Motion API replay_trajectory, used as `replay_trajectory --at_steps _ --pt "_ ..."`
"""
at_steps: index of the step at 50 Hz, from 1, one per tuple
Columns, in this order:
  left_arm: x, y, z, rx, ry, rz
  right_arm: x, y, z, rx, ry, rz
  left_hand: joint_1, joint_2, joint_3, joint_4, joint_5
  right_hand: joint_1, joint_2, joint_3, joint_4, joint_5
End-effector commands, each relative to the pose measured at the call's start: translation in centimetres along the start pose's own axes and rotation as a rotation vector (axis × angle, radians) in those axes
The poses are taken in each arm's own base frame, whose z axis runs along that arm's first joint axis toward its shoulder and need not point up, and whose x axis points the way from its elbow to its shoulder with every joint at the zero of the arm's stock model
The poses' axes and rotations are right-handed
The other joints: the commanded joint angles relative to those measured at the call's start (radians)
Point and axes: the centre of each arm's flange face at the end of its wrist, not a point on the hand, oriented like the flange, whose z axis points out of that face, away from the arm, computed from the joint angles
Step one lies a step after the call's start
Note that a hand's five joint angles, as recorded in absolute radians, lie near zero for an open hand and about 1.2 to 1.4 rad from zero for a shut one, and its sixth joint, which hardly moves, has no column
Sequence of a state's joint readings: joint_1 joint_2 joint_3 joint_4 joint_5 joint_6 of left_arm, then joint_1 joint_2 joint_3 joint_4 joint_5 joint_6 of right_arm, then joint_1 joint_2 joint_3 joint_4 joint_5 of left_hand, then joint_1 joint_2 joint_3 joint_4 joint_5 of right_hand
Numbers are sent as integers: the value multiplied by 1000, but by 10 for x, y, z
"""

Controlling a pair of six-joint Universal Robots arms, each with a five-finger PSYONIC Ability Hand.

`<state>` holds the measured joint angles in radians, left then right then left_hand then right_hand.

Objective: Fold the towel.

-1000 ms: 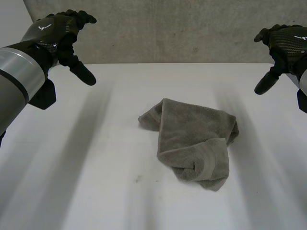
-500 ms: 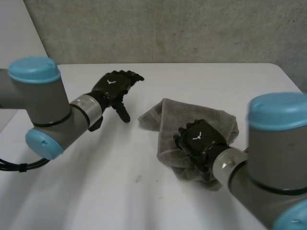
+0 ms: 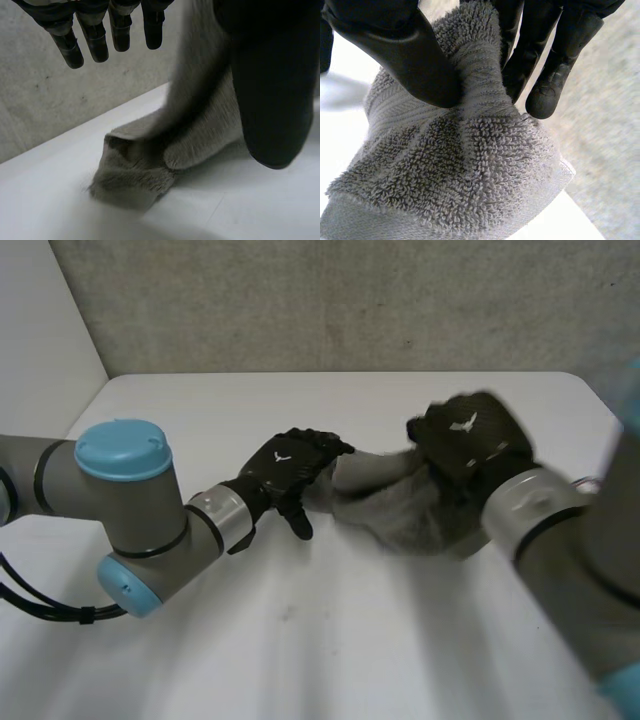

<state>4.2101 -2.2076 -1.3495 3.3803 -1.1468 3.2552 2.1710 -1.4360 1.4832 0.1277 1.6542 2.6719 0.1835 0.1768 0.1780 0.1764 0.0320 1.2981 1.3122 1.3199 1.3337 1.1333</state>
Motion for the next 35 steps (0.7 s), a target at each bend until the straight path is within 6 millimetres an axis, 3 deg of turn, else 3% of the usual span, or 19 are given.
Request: replay_trajectory --at_steps 1,10,15,21,27,35 --pt "13 -3 7 51 25 22 19 -15 -30 -2 -45 12 4 10 9 11 -19 98 84 76 63 88" --pt "33 7 13 42 67 14 27 -19 -64 6 -59 14 12 19 18 19 -11 98 84 76 63 88" --pt "55 24 15 5 121 -11 31 -26 -80 36 -42 10 30 37 35 37 7 98 84 76 63 88" --pt "66 35 16 -14 147 -8 31 -25 -96 17 -52 -54 80 87 85 87 57 98 84 76 63 88" --pt "65 42 18 -23 122 -7 40 -6 -93 -81 -31 -186 303 309 308 310 280 98 84 76 63 88" --pt "50 41 22 2 23 2 53 1 -83 -106 0 -209 429 436 435 436 406 98 84 76 63 88"
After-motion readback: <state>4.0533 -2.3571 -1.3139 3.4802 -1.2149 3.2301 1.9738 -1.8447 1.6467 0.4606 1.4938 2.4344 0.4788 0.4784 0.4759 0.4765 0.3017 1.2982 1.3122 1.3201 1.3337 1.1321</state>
